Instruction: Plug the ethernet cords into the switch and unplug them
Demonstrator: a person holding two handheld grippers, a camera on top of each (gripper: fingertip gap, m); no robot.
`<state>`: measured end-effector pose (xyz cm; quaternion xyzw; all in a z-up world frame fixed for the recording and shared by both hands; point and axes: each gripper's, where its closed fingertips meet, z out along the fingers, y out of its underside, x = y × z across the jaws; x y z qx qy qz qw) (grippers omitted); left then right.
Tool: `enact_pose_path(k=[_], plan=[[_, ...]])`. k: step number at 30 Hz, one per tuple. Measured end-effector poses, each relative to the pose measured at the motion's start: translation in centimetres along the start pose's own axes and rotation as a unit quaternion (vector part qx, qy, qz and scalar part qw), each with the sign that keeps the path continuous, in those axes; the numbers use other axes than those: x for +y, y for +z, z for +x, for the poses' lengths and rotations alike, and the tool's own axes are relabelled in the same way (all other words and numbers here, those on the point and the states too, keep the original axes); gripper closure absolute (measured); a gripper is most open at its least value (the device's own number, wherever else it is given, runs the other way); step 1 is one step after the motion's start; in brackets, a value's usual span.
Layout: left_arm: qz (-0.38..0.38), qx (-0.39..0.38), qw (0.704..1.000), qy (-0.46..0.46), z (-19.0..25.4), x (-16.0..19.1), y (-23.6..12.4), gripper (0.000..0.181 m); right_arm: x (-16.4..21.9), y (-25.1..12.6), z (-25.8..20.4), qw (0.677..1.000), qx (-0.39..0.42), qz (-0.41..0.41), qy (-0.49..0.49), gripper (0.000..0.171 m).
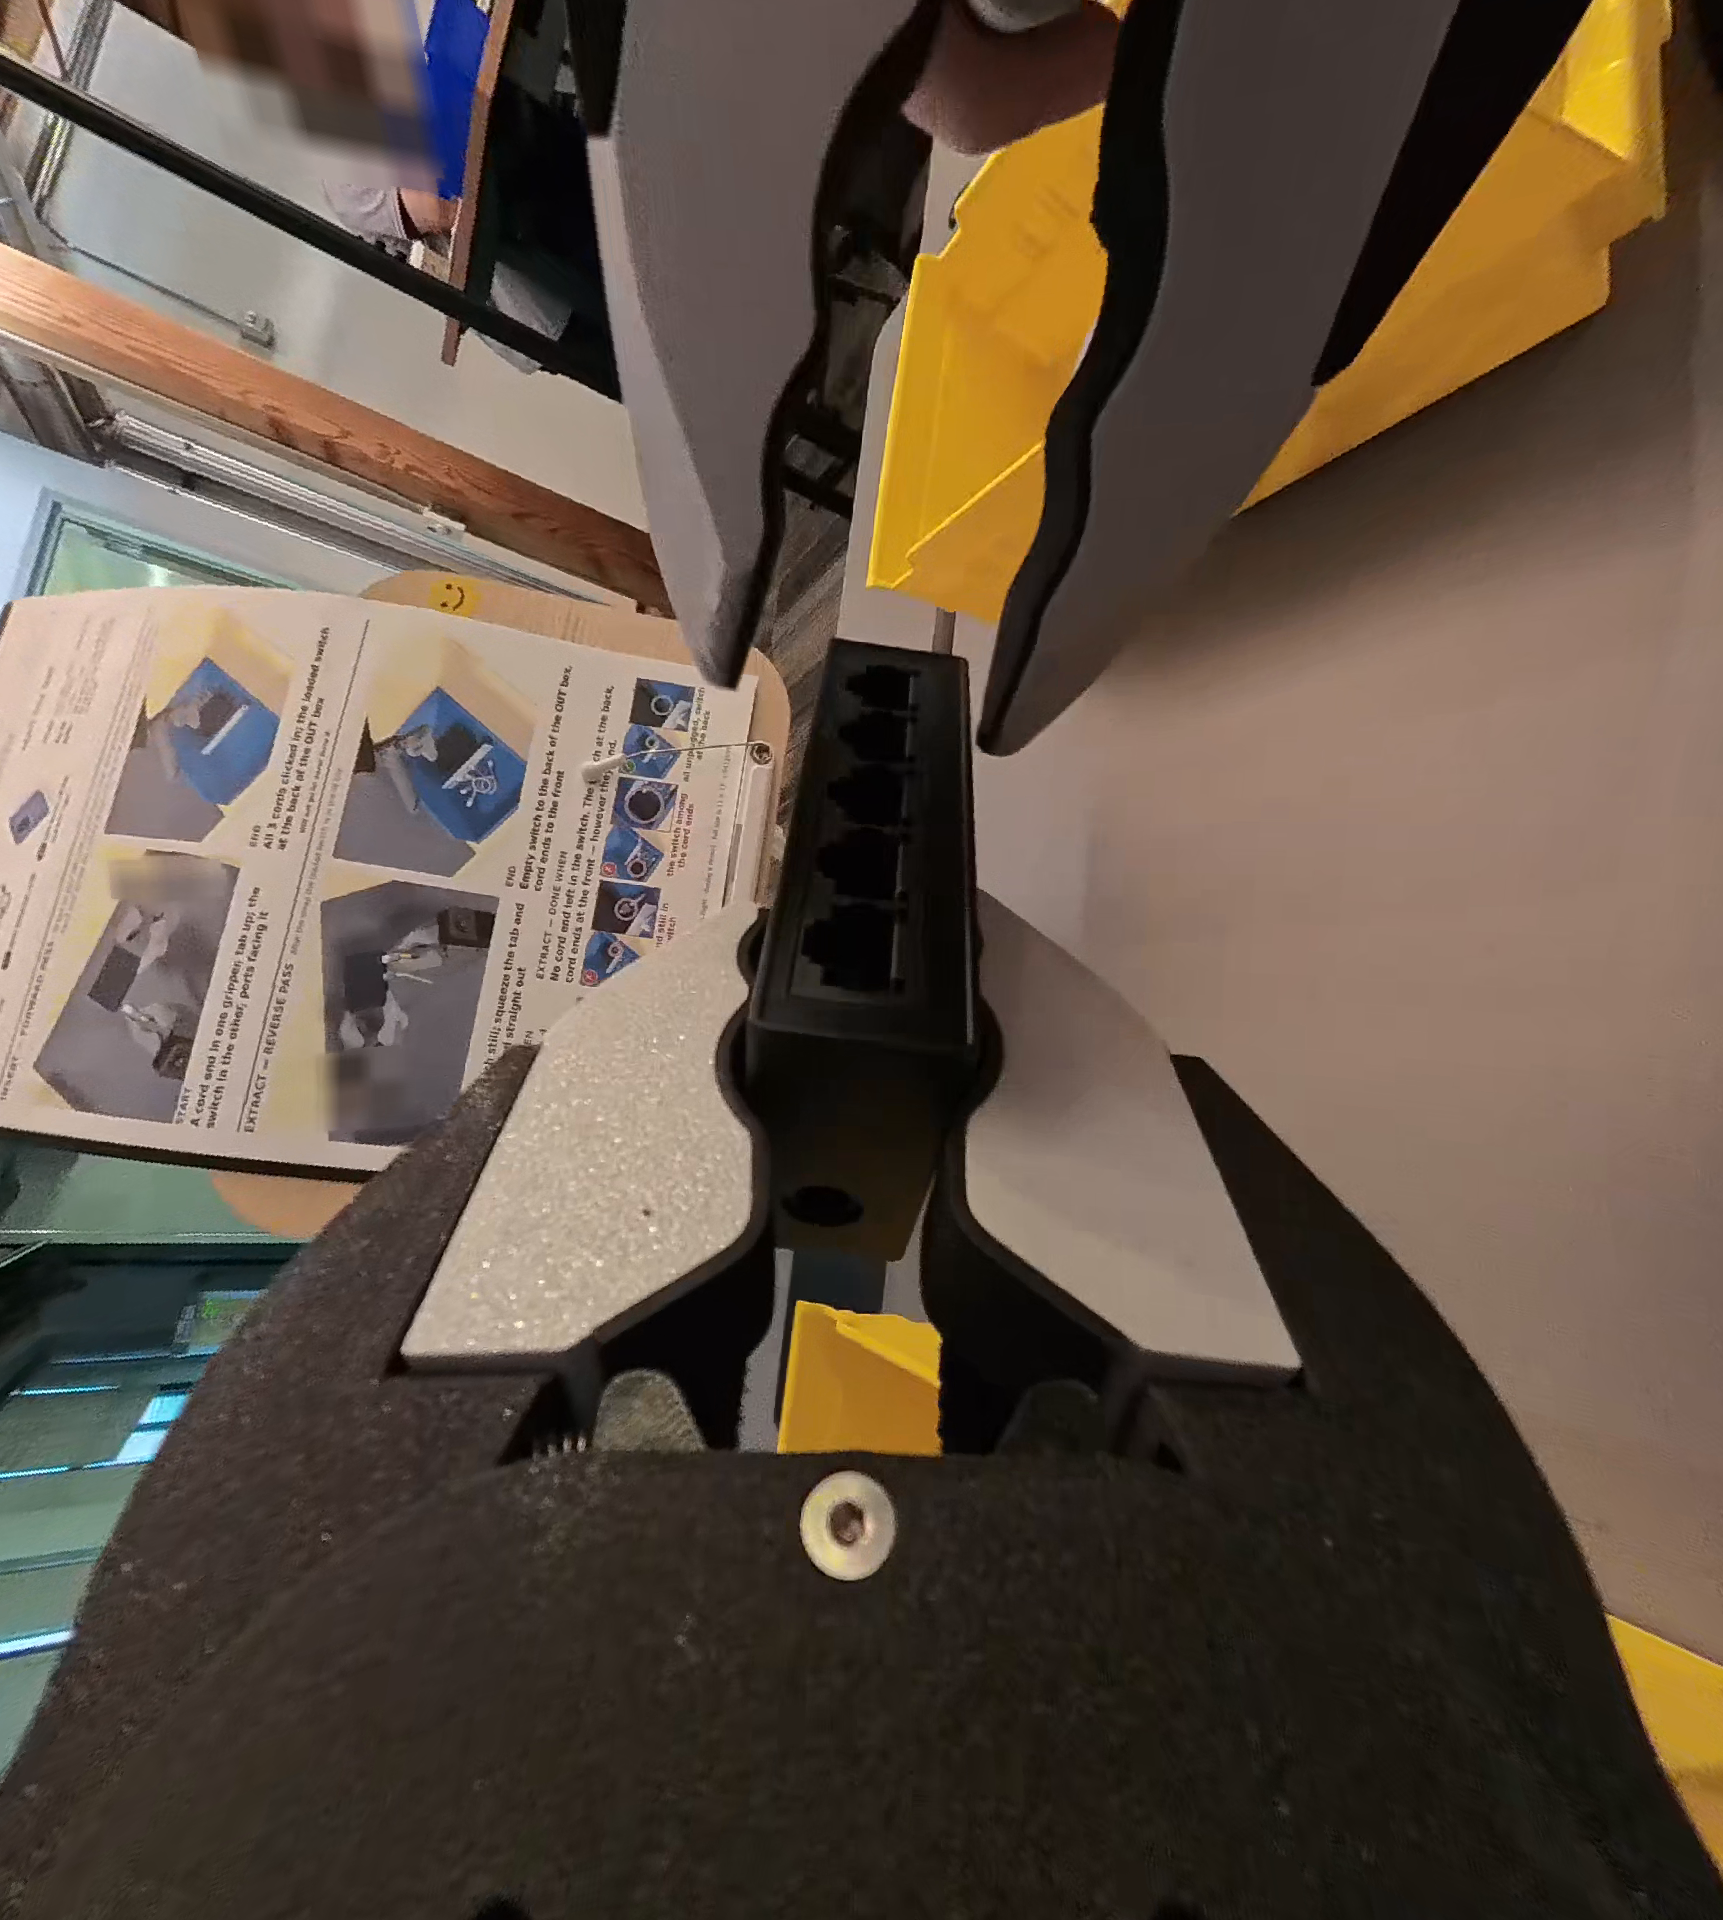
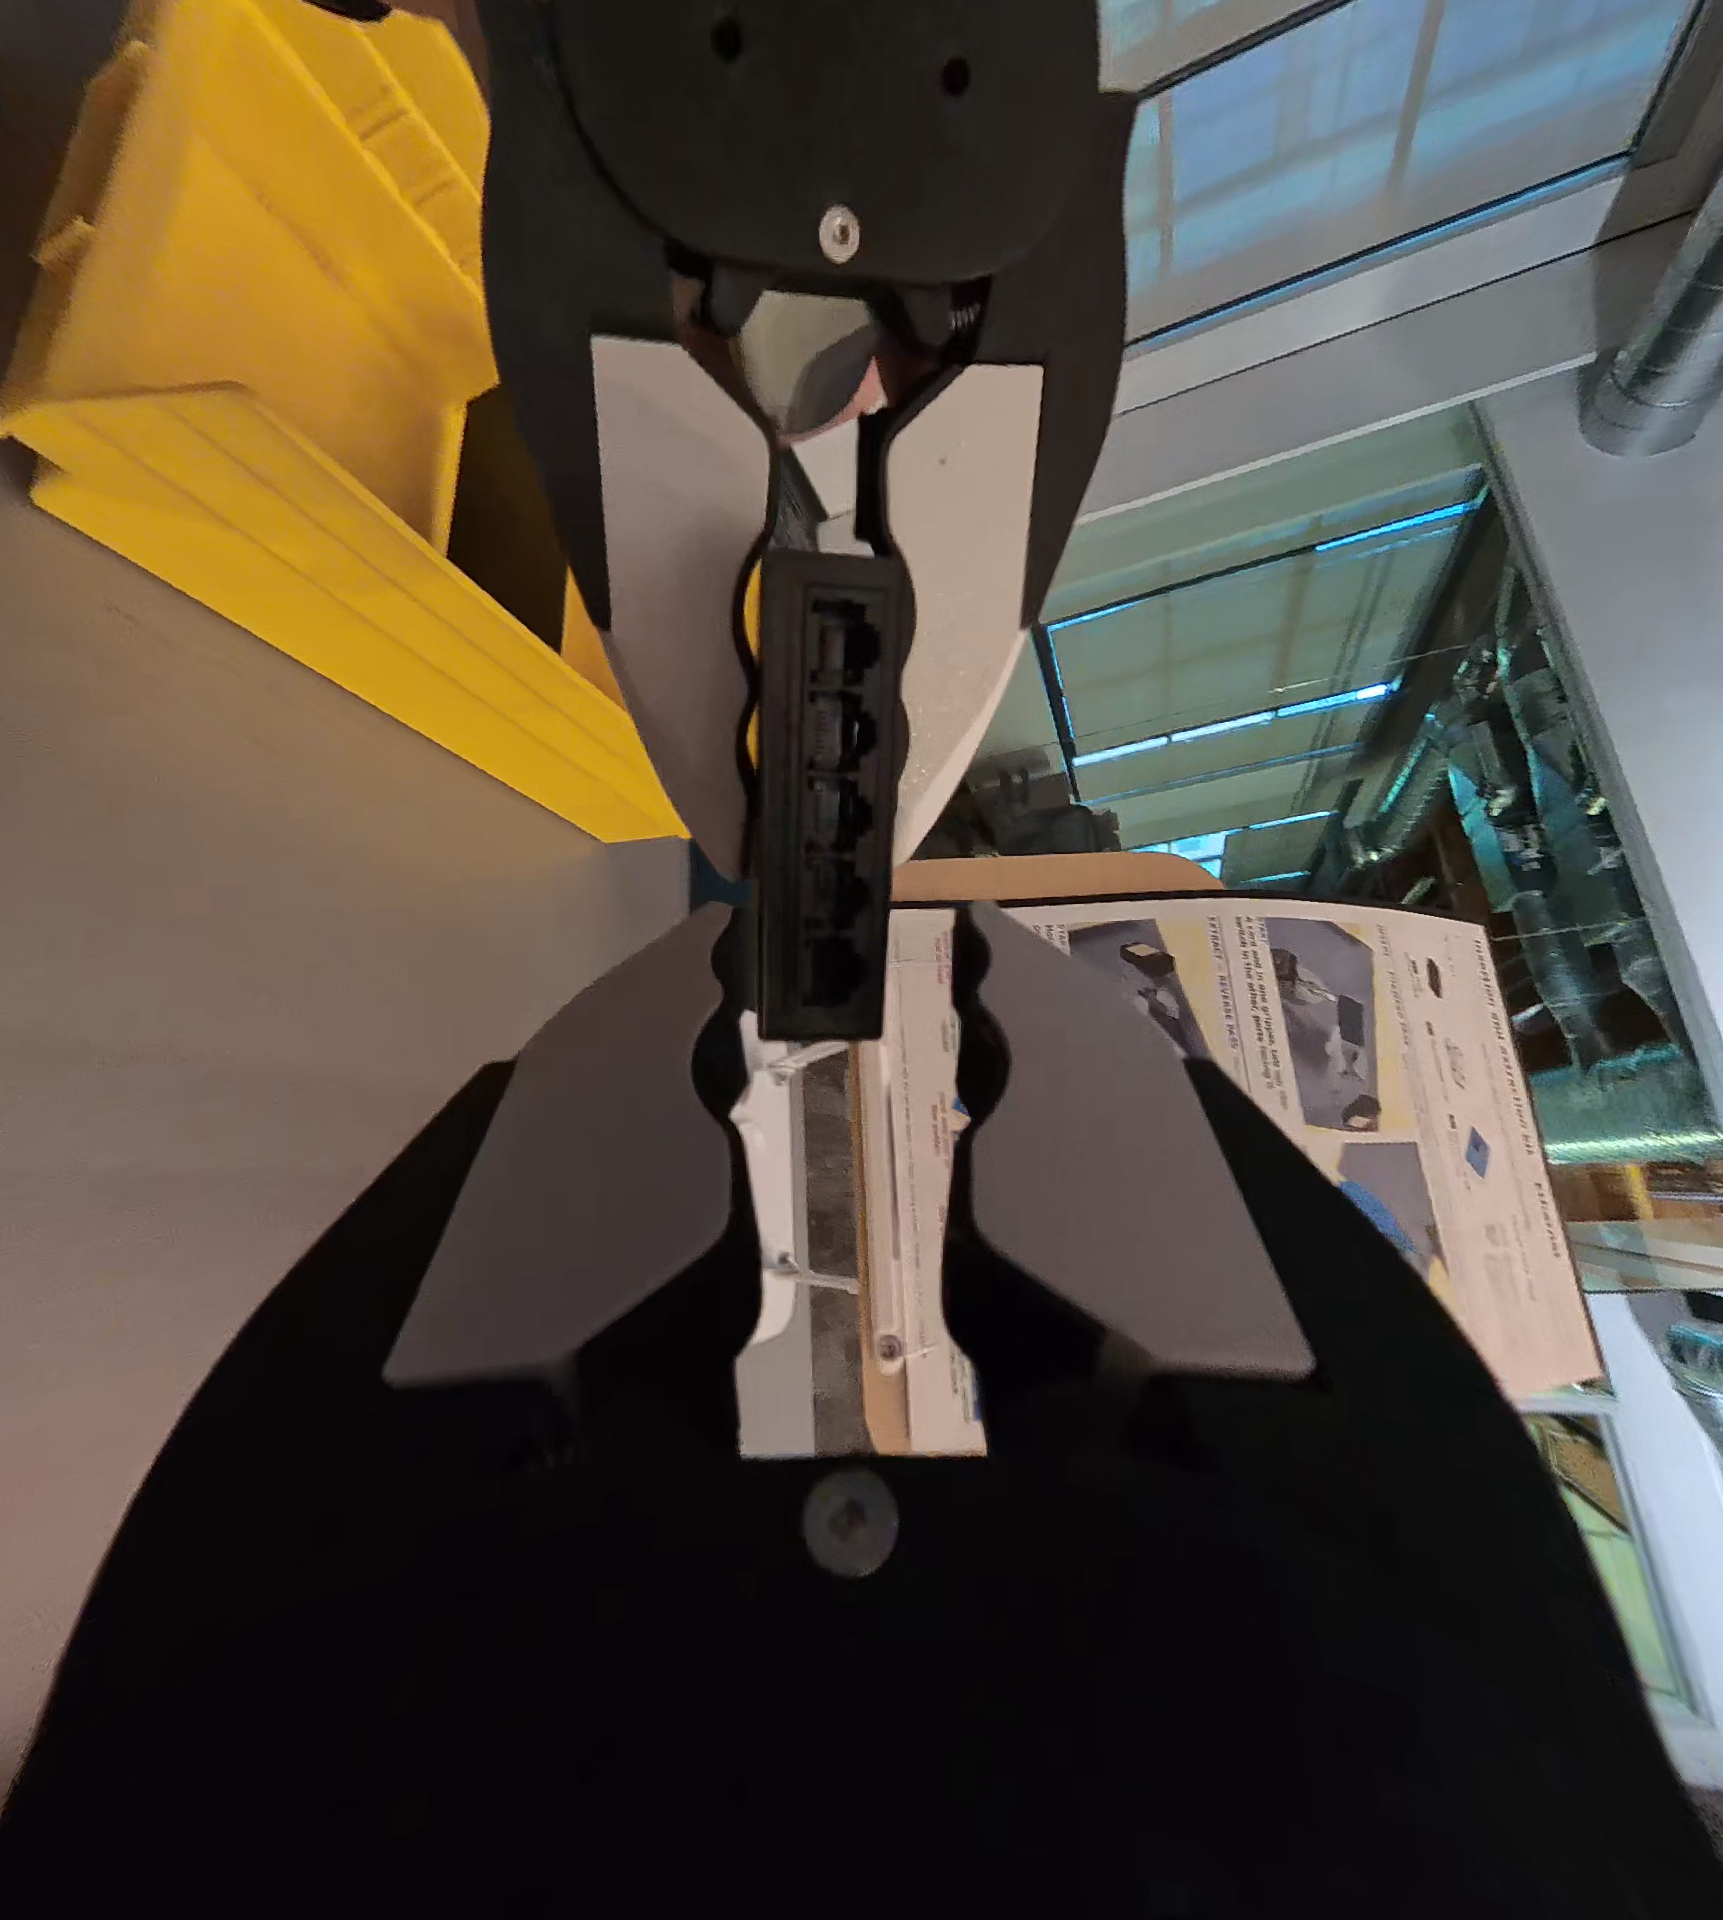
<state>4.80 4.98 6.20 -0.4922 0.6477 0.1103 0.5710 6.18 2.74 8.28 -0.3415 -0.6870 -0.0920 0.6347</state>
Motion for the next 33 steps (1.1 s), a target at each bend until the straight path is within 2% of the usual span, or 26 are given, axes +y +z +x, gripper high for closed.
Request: enact_pose_path(k=[2,5,9,11,13,16,18,21,25,27,30,33], plan=[[-0.001,0.000,1.000,0.006,0.2,-0.2,0.2,0.152,-0.3,0.1,-0.4,1.000,-0.011,0.007,0.004,0.134],[0.004,0.006,1.000,0.010,0.7,-0.7,0.5,0.152,0.4,0.8,-1.2,0.999,-0.026,-0.023,-0.009,0.143],[0.015,-0.015,1.000,0.000,0.3,-0.8,0.7,0.149,2.0,0.3,-0.6,0.996,-0.045,-0.070,0.031,0.144],[0.008,-0.056,0.998,-0.015,-1.4,-0.1,0.1,0.148,5.9,-1.5,1.1,0.987,-0.023,-0.150,0.048,0.144],[0.004,-0.090,0.995,-0.039,-3.3,0.8,-1.1,0.148,11.8,-4.8,2.7,0.966,0.011,-0.244,0.085,0.144],[0.004,-0.124,0.987,-0.102,-5.7,2.0,-2.7,0.148,20.1,-9.7,2.0,0.925,0.009,-0.328,0.193,0.144],[0.000,-0.140,0.980,-0.140,-6.8,2.8,-3.1,0.152,24.5,-10.7,0.6,0.907,-0.034,-0.349,0.234,0.144],[0.007,-0.159,0.974,-0.159,-7.6,3.0,-3.2,0.152,29.8,-10.2,-2.3,0.879,-0.145,-0.379,0.251,0.144],[-0.007,-0.157,0.976,-0.153,-7.3,3.3,-2.6,0.145,35.0,-10.0,-5.0,0.837,-0.247,-0.440,0.211,0.143],[-0.024,-0.167,0.971,-0.167,-7.5,4.0,-2.3,0.140,36.6,-9.6,-5.9,0.831,-0.272,-0.449,0.181,0.144],[-0.075,-0.235,0.952,-0.183,-9.2,6.3,-2.6,0.139,38.3,-8.8,-7.1,0.831,-0.287,-0.448,0.162,0.144],[-0.111,-0.271,0.935,-0.202,-10.1,8.2,-2.9,0.138,39.8,-9.1,-8.1,0.829,-0.298,-0.457,0.126,0.144]])
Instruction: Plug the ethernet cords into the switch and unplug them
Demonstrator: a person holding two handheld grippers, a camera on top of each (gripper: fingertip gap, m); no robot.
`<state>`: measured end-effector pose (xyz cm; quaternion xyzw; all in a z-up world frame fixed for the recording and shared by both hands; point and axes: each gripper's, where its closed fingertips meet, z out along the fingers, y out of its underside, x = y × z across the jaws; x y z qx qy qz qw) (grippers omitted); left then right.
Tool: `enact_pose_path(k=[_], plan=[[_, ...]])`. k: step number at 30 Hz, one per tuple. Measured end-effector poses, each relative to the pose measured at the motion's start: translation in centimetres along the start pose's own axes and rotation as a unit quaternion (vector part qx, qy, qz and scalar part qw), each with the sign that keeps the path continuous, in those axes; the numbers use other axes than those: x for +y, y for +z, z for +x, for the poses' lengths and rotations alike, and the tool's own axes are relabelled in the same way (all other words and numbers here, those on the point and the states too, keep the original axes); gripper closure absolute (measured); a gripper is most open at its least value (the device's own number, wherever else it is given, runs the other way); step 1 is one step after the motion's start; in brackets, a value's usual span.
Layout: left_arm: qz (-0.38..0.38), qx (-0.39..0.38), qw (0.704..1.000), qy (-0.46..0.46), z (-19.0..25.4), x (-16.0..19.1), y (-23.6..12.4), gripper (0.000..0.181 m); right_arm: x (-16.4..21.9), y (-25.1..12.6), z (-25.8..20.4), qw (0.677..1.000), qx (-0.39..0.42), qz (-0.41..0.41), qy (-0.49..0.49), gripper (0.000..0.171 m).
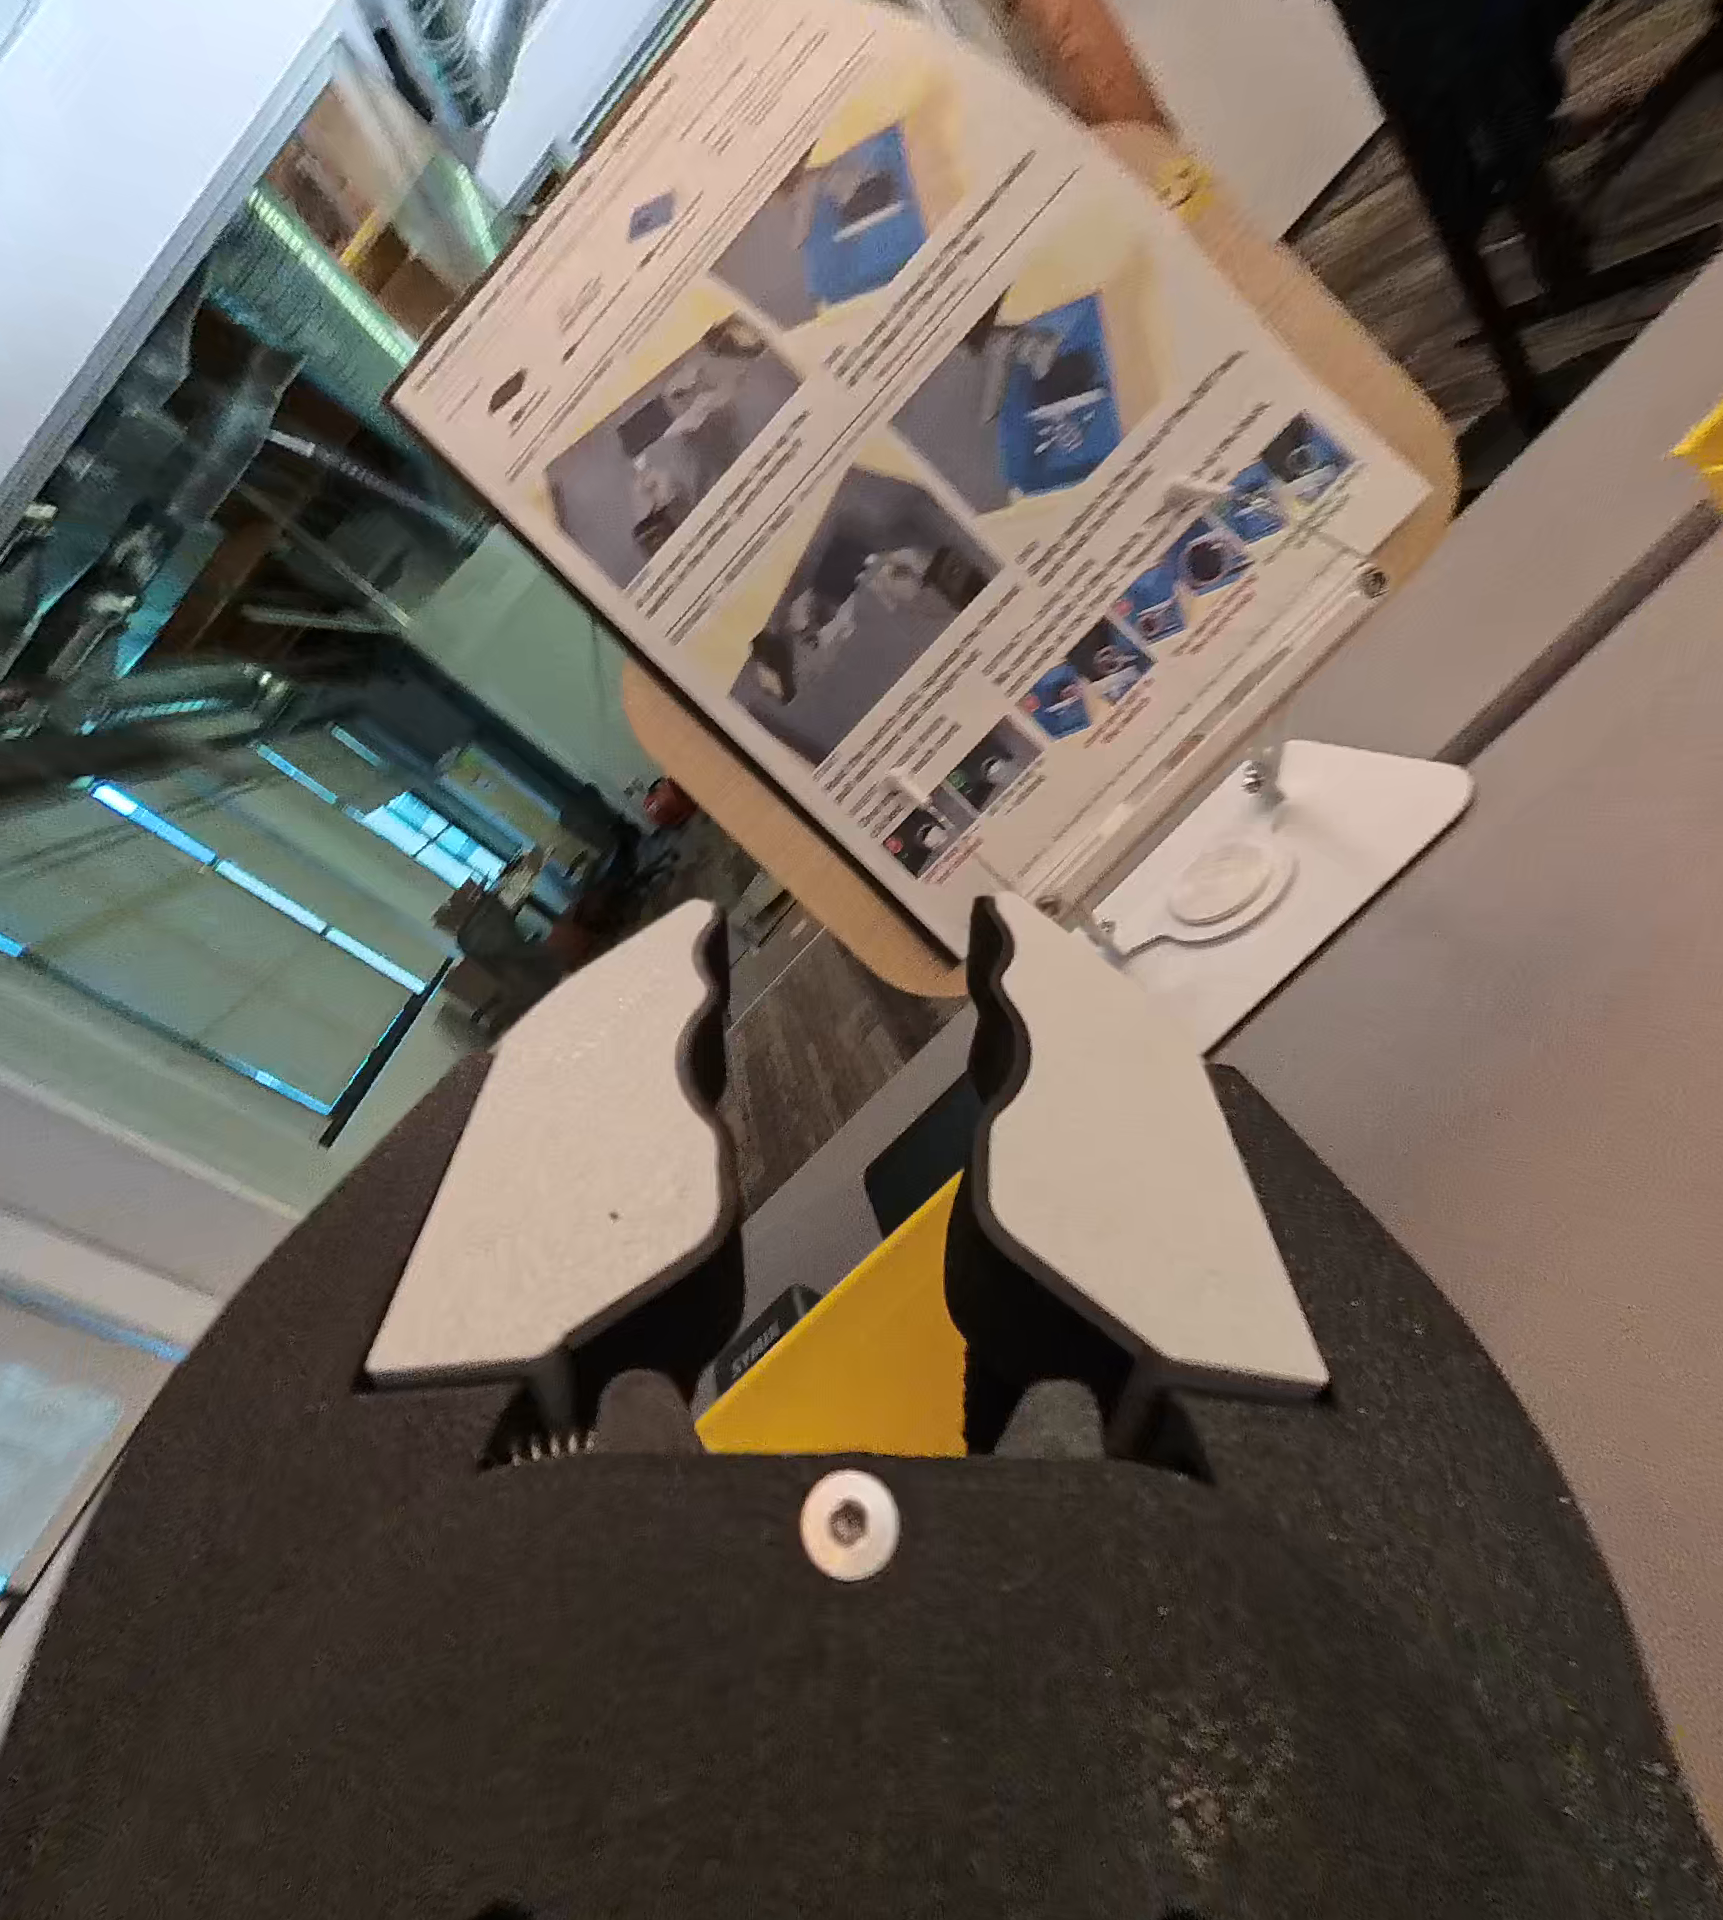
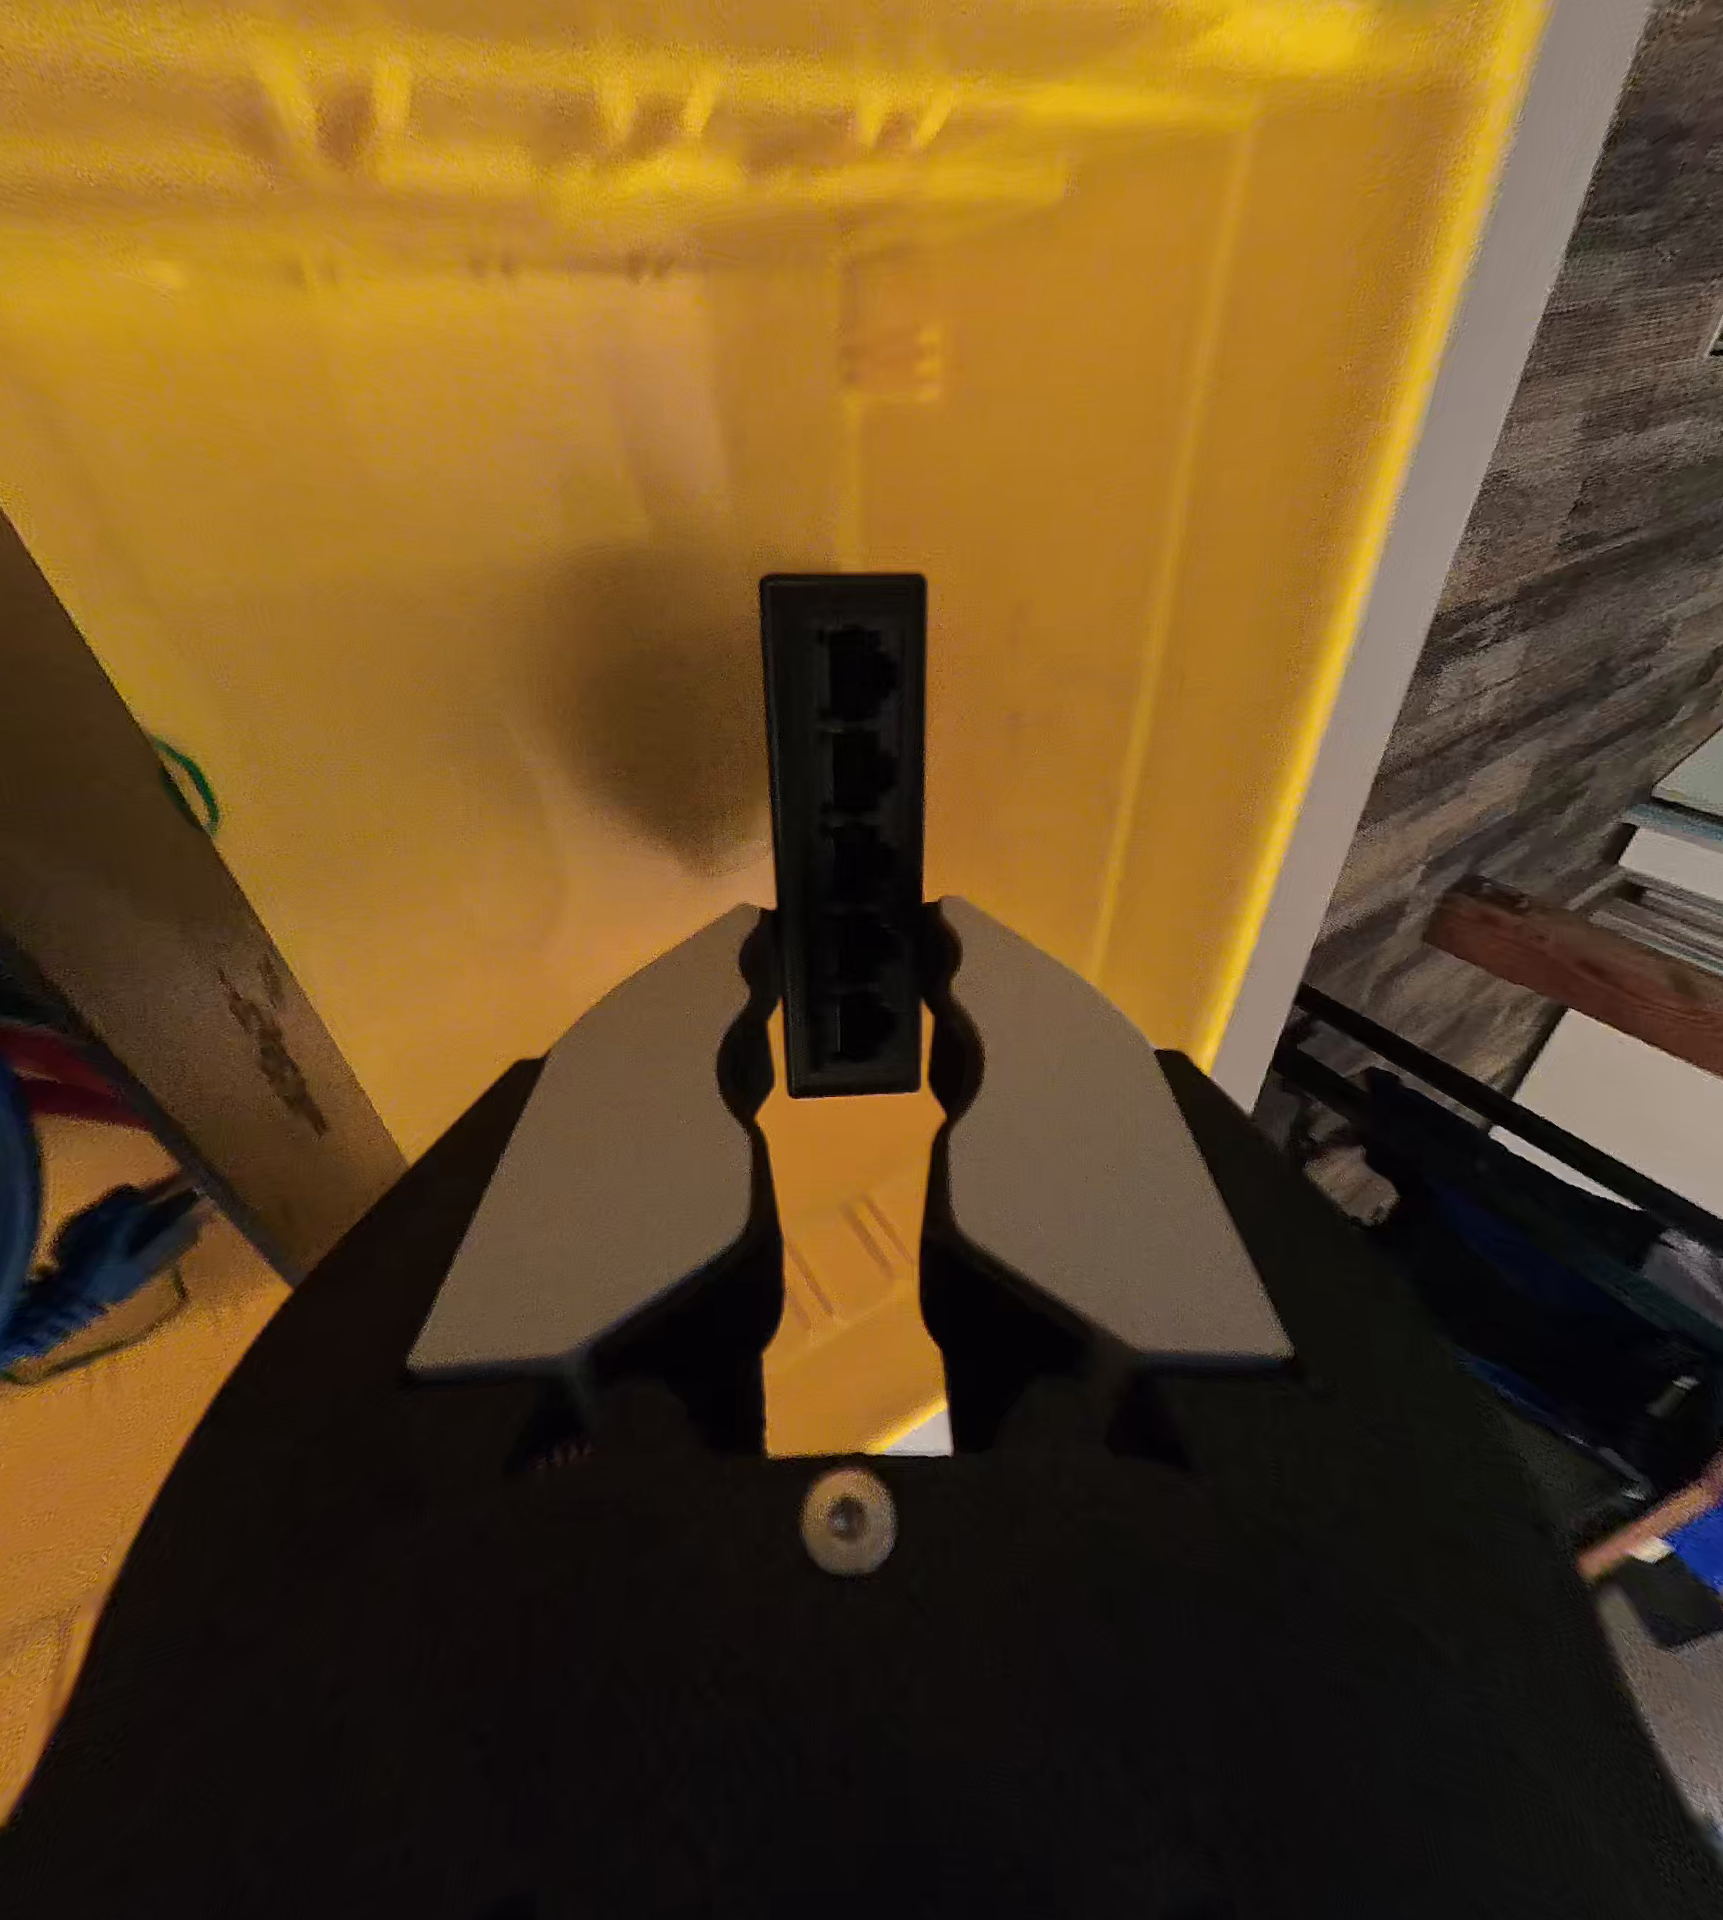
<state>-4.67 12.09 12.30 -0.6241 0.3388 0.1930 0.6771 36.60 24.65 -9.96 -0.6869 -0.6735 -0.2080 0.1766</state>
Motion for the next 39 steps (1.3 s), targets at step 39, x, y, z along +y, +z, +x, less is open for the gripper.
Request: enact_pose_path(k=[39], plan=[[-0.397,0.082,0.902,-0.152,-3.1,16.8,-3.5,0.138,12.3,-12.2,-6.8,0.823,0.063,-0.043,0.563,0.114]])
